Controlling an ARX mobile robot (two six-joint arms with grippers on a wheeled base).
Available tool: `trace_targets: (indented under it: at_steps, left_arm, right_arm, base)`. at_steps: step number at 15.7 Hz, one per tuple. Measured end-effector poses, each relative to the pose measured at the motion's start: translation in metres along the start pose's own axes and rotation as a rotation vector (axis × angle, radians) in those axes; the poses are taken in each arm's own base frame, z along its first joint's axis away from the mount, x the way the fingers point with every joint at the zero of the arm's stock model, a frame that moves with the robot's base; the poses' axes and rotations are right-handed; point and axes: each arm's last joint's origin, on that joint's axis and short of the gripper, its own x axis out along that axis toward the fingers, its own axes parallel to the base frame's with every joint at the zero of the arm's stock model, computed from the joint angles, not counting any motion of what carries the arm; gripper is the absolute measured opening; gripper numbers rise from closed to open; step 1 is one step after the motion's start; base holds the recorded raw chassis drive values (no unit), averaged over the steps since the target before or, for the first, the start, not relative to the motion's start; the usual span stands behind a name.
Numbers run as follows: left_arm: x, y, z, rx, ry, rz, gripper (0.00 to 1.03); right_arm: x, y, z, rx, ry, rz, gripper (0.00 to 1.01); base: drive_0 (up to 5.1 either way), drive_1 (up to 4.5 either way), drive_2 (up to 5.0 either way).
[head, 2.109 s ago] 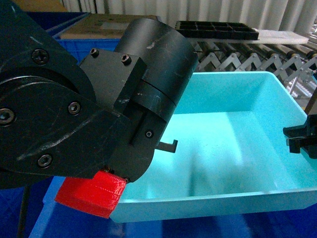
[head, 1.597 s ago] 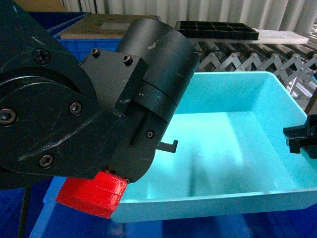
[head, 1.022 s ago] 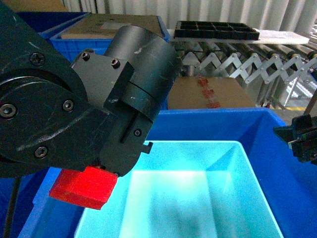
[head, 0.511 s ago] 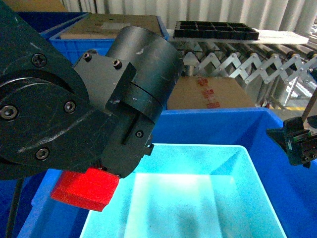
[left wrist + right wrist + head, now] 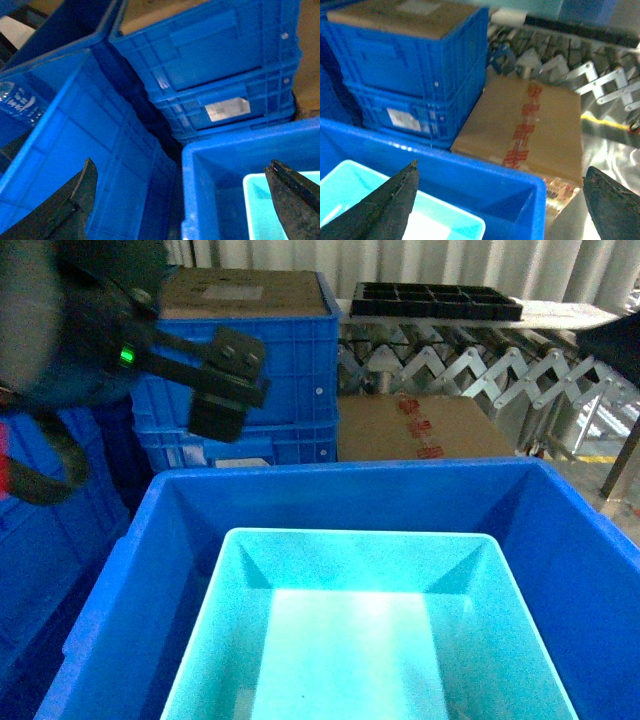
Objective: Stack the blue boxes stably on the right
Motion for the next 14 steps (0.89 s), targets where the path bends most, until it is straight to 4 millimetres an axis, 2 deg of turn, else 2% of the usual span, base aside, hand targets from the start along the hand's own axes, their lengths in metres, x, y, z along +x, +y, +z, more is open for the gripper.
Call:
trace_targets:
  at_steps: [1,3,5,7,8,11,12,13,14]
  left_arm:
    - [-0.01,0.04,-0.001,-0.045,-0.038,0.053,0.98]
    - [-0.024,0.07,-0.003,-0.073,-0.083,0.082,0.98]
    - [-0.049,0.088,-0.003,-0.102,-0.142,0.082,0.98]
    - [-0.068,0.093,-0.004,-0.151,-0.202,0.089,0.98]
    - [-0.07,0.091,-0.003,-0.165,-0.203,0.1,0.98]
    - [-0.066,0.087,-0.006,-0.15,-0.183,0.101,0.98]
    - [-0.066,0.089,-0.006,-0.184,-0.212,0.082,0.96]
    - [-0.066,0.096,-0.011,-0.258,-0.291,-0.022,0.87]
    - [-0.07,0.105,-0.034,-0.317,-0.337,-0.158,0.71]
  right_arm:
    - [-0.026,-0.003,0.029,0.02,-0.109,-0.03,0.98]
    - [-0.053,0.0,0.045,0.052,-0.164,-0.061,0.98]
    - [-0.082,0.006,0.047,0.114,-0.159,-0.077,0.98]
    - [-0.096,0.011,0.052,0.121,-0.218,-0.092,0.98]
    - [-0.096,0.01,0.056,0.143,-0.216,-0.091,0.98]
    - [-0.09,0.009,0.052,0.178,-0.196,-0.107,0.97]
    - [-0.09,0.014,0.051,0.153,-0.233,-0.187,0.9]
    - [-0.096,0.02,0.044,0.13,-0.252,-0.264,0.81]
    - [-0.108,0.028,0.023,0.115,-0.252,-0.335,0.65]
  base:
    - [0.0,0.0,0.0]
    - [0.0,0.0,0.0]
    - [0.0,0.0,0.0]
    - [0.0,0.0,0.0]
    - [0.0,0.0,0.0]
    - [0.0,0.0,0.0]
    - [0.0,0.0,0.0]
    - [0.0,0.0,0.0]
    - [0.0,0.0,0.0]
